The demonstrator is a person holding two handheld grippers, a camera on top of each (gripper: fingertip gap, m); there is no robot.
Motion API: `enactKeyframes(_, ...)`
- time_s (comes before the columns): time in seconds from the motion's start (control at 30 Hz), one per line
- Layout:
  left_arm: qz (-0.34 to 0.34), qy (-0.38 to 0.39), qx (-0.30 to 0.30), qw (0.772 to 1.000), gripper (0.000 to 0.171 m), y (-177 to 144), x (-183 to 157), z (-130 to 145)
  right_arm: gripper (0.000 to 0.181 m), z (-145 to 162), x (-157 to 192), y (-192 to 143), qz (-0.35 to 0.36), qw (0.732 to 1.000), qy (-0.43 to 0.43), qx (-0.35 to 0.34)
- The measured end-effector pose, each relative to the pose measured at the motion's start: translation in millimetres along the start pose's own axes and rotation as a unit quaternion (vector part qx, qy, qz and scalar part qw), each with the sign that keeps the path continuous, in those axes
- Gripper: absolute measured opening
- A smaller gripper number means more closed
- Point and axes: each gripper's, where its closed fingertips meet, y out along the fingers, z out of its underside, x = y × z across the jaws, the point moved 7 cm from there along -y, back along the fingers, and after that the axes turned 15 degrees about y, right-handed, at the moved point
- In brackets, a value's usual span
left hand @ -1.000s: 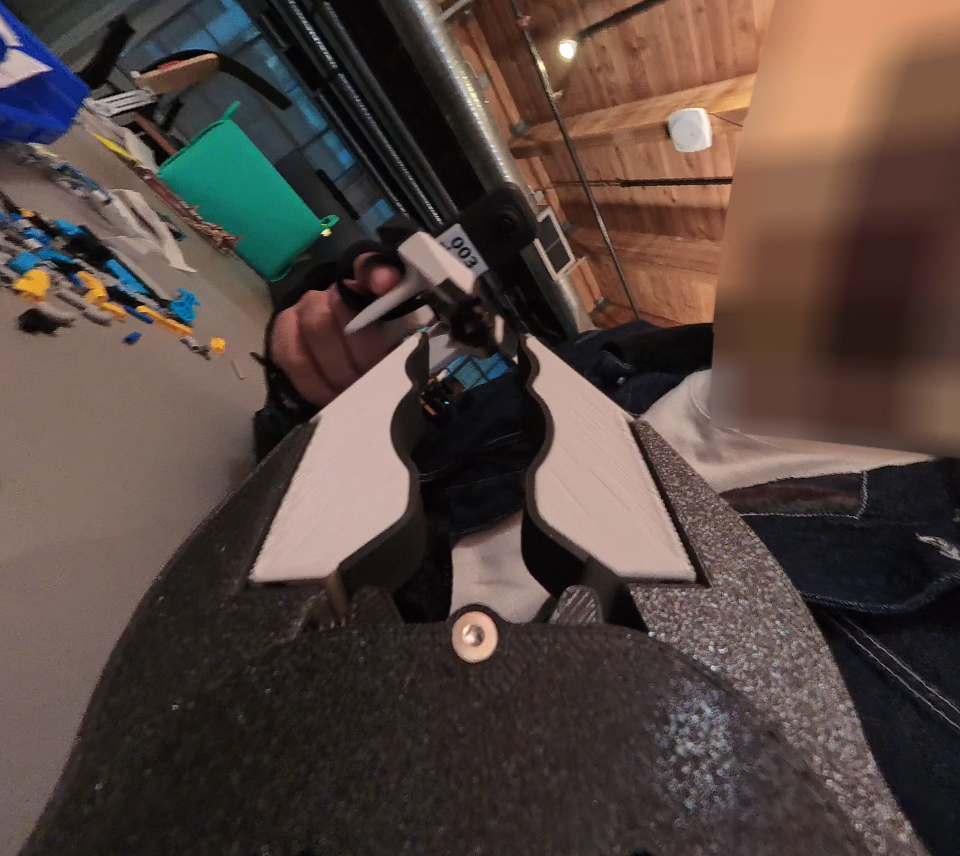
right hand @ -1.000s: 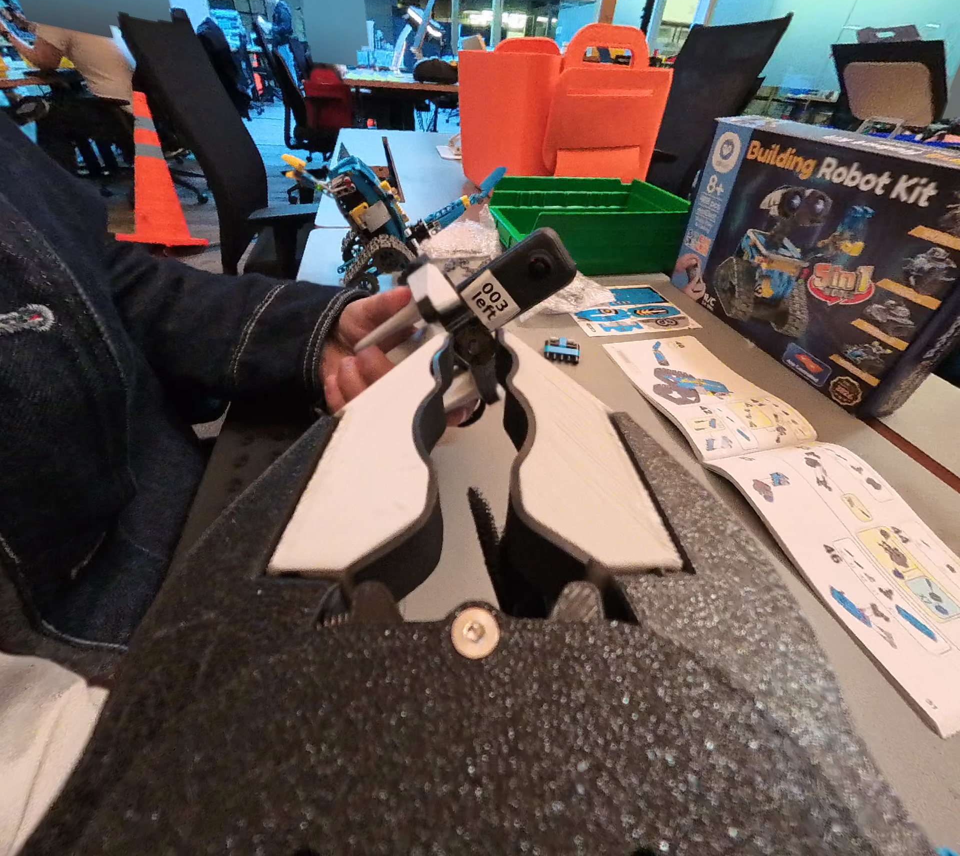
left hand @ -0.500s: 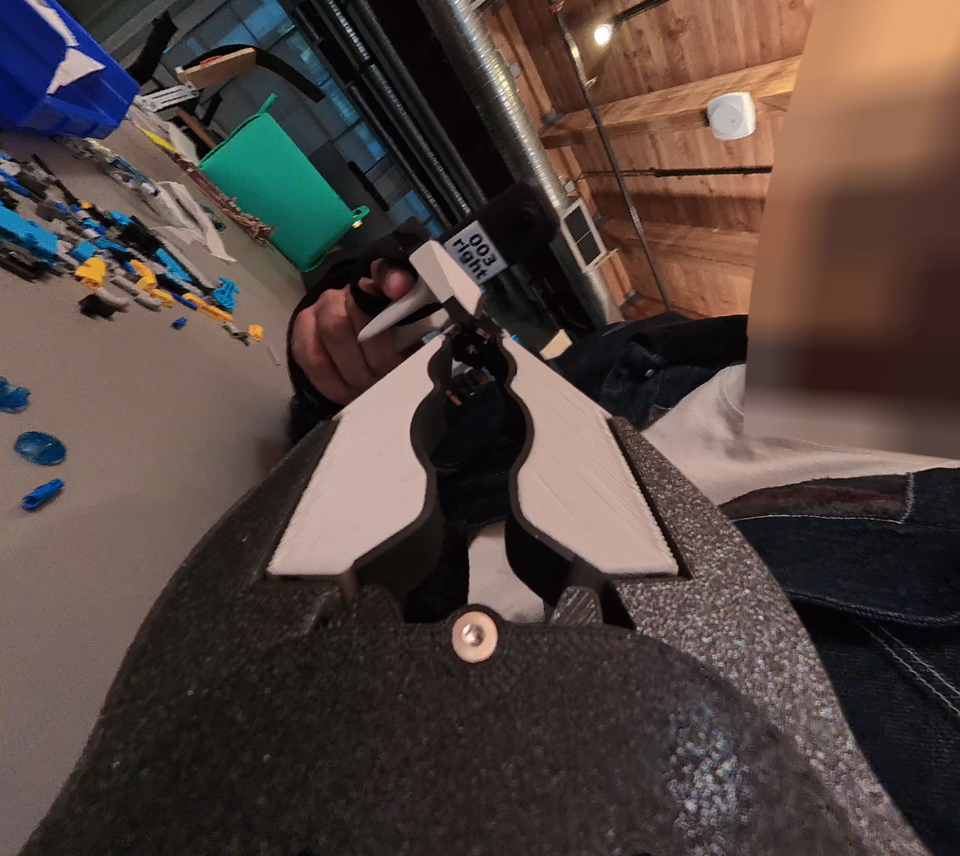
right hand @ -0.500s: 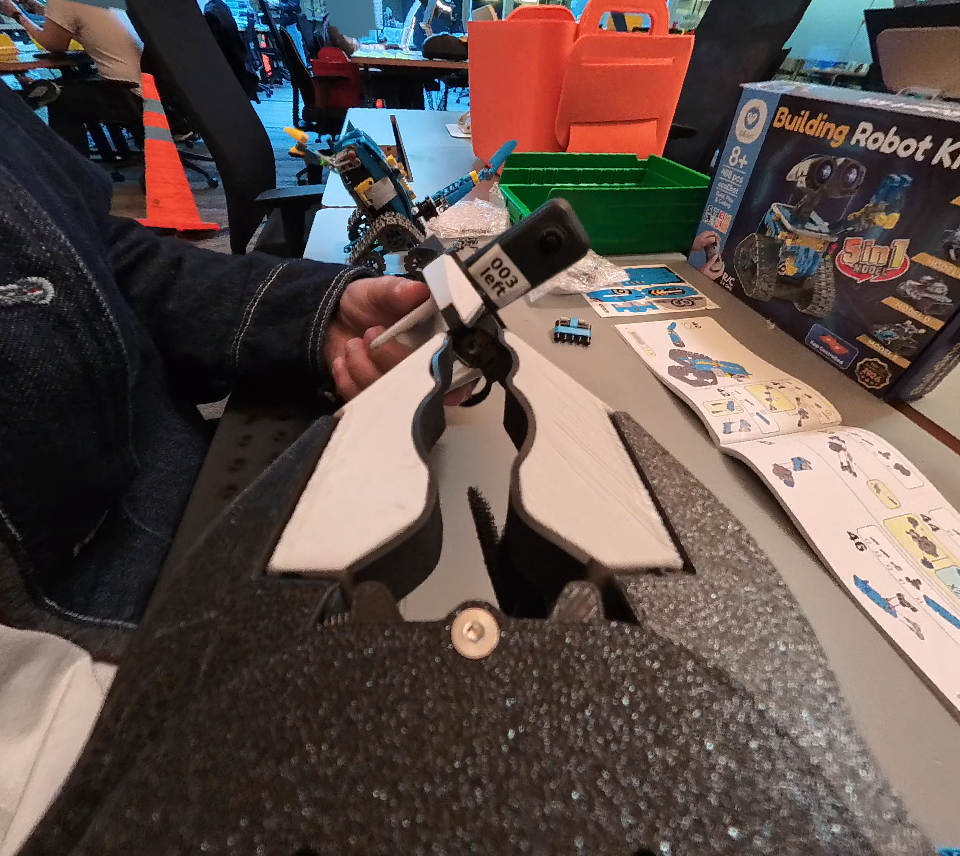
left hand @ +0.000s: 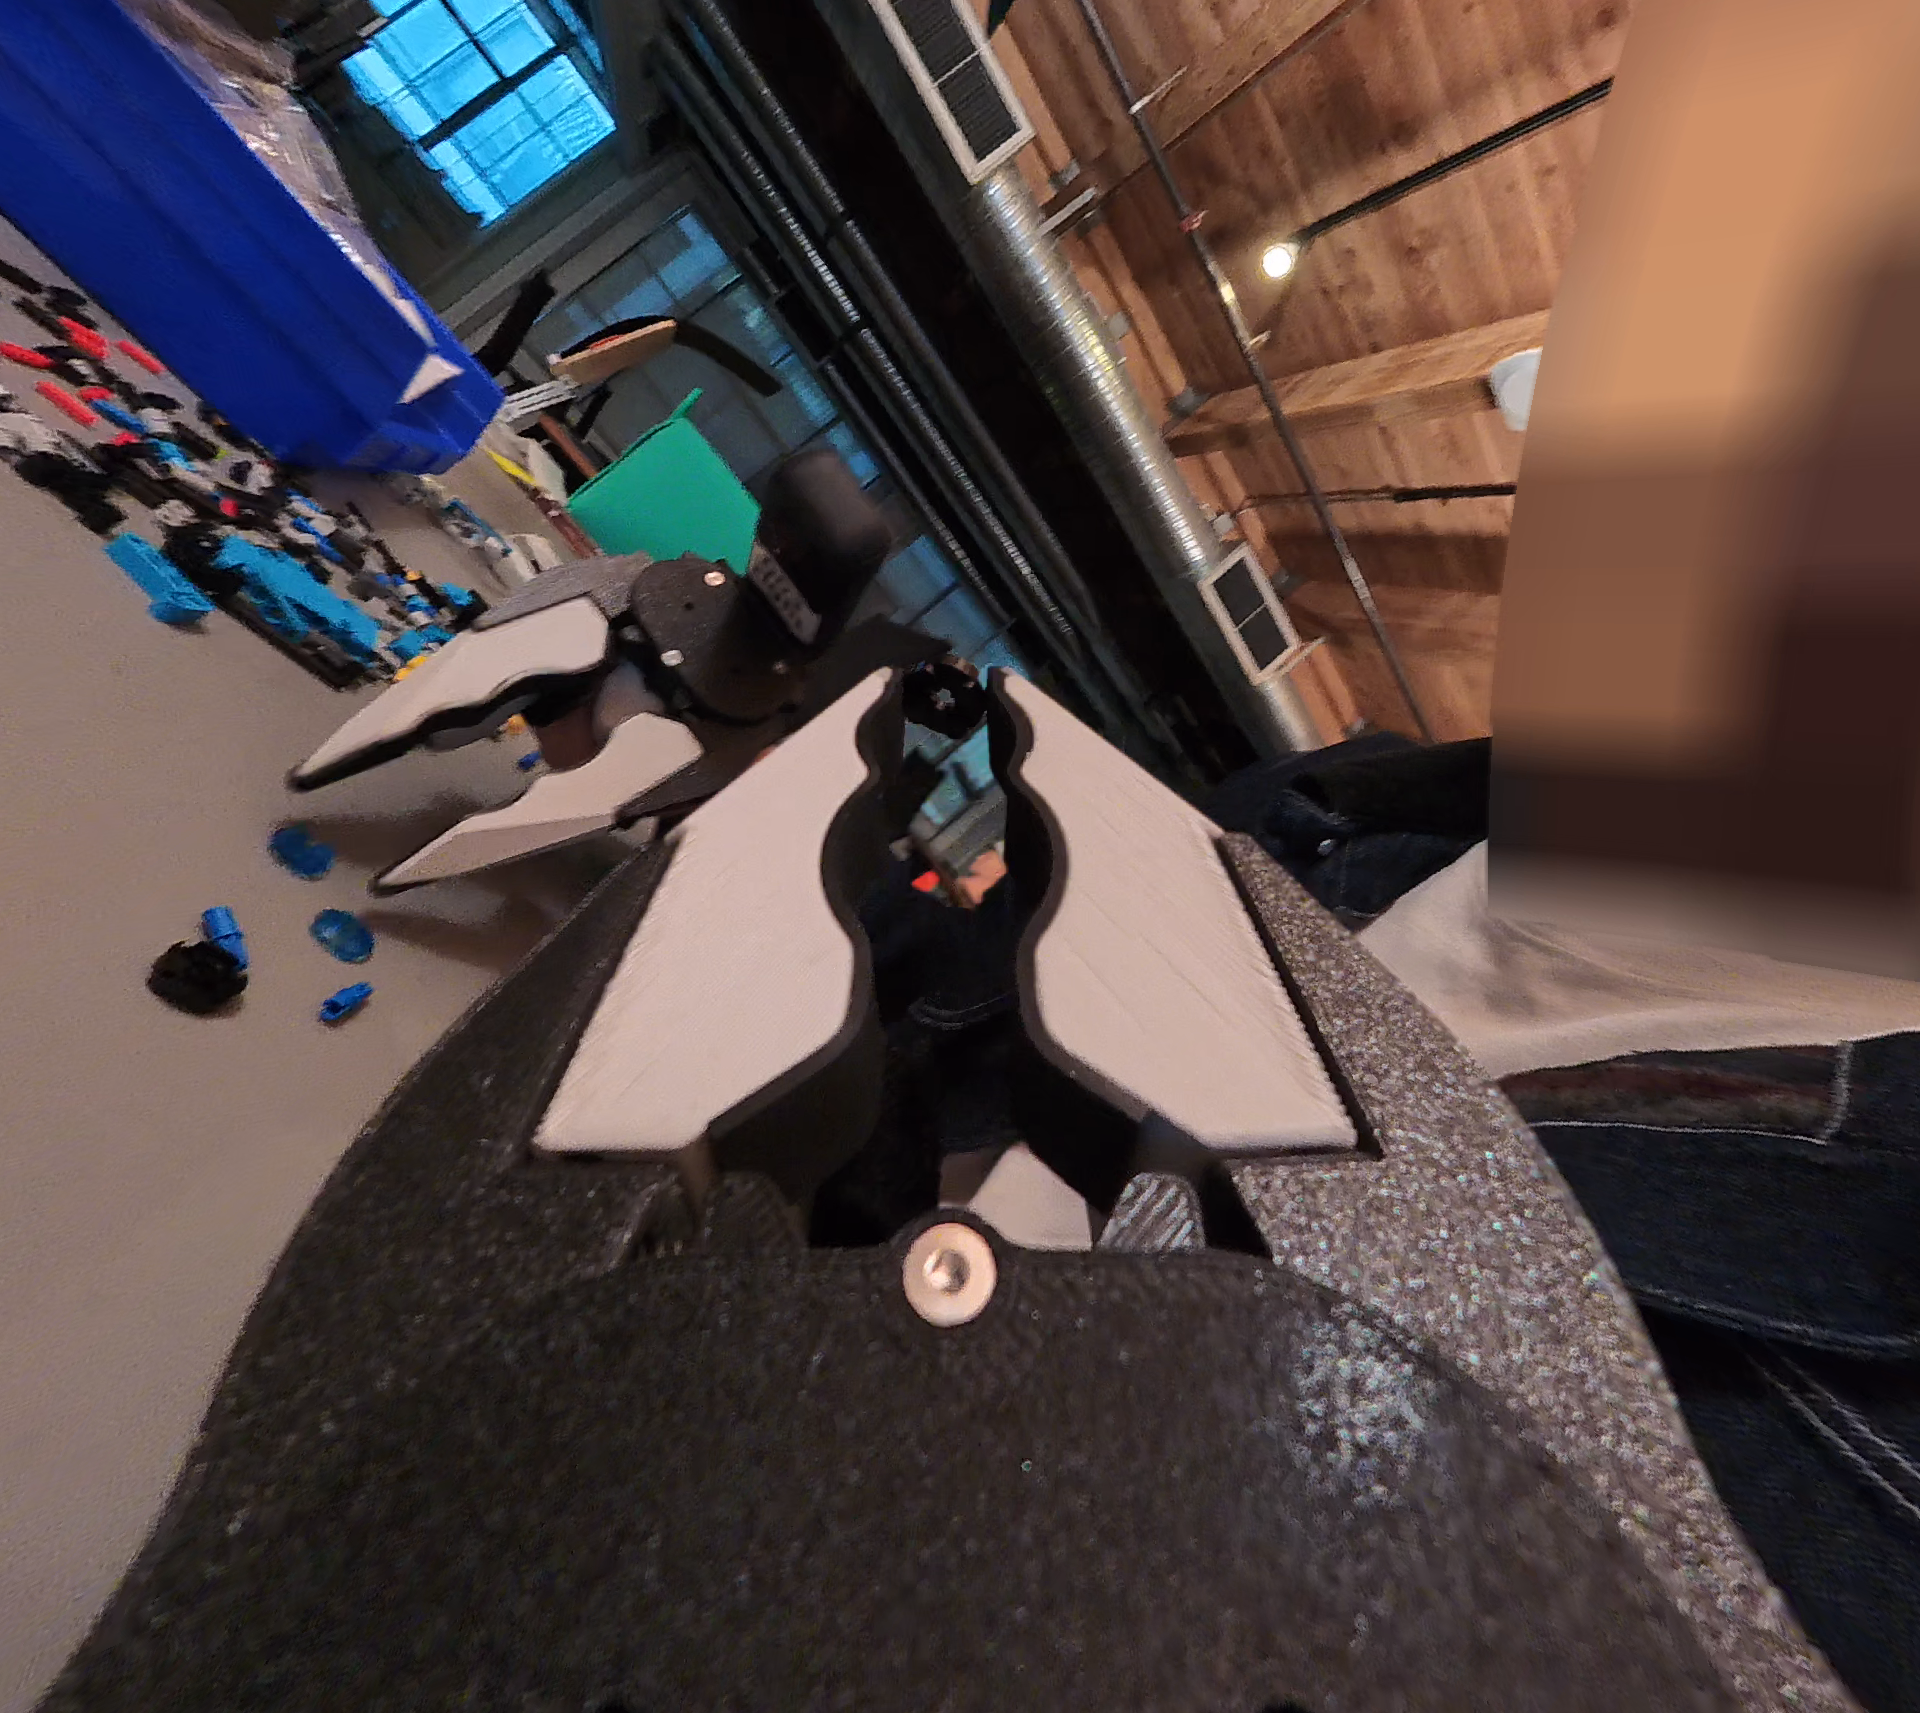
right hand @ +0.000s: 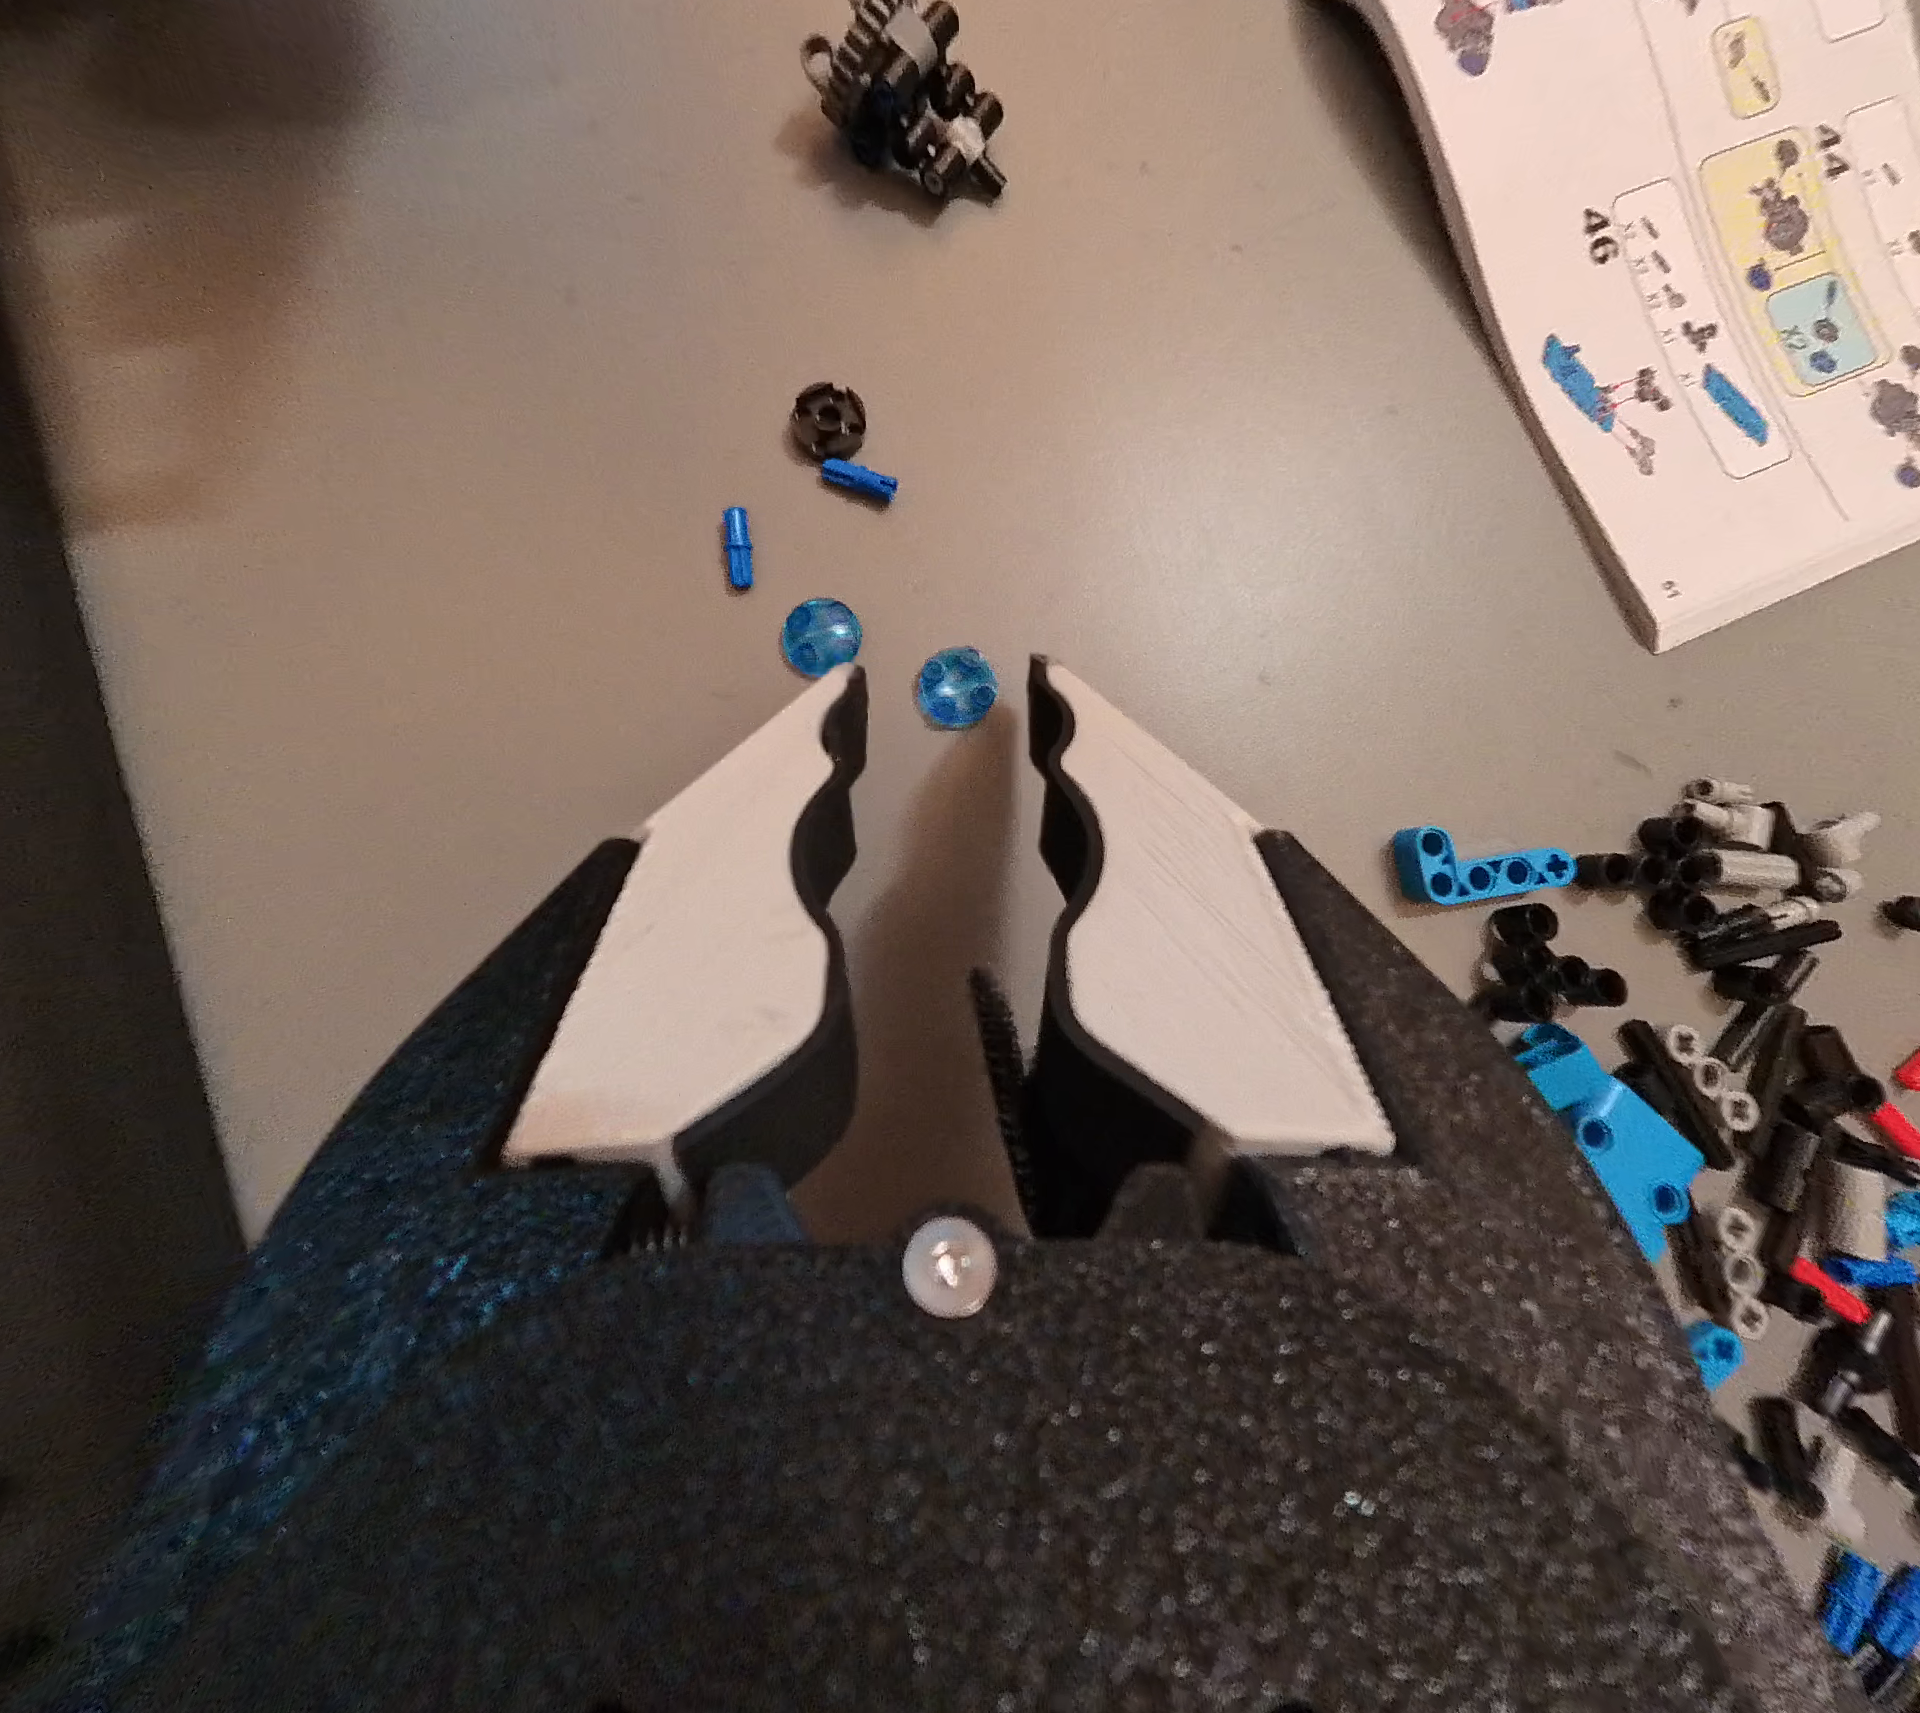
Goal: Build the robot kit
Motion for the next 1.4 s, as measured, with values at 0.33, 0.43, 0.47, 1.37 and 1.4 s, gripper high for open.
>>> enactKeyframes(0.33,0.063,-0.049,-0.057,0.995,0.014,1.8,-4.9,-5.2,0.014,2.4,-3.7,8.1,-0.008,1.0,0.01,0.0)
enactKeyframes(0.43,0.061,-0.049,-0.062,0.995,0.014,1.5,-4.9,-5.8,0.015,-15.5,11.0,-4.1,-0.04,0.998,0.012,-0.057)
enactKeyframes(0.47,0.05,-0.047,-0.057,0.996,0.015,1.4,-3.2,-4.9,0.015,-27.7,20.4,-13.5,-0.077,0.992,0.023,-0.096)
enactKeyframes(1.37,-0.065,-0.018,0.061,0.996,0.014,12.2,19.8,21.9,0.014,-87.9,93.7,-44.6,0.026,0.967,-0.19,-0.17)
enactKeyframes(1.4,-0.05,-0.031,0.054,0.997,0.015,13.1,18.4,21.7,0.012,-89.5,95.8,-45.7,0.01,0.967,-0.189,-0.172)
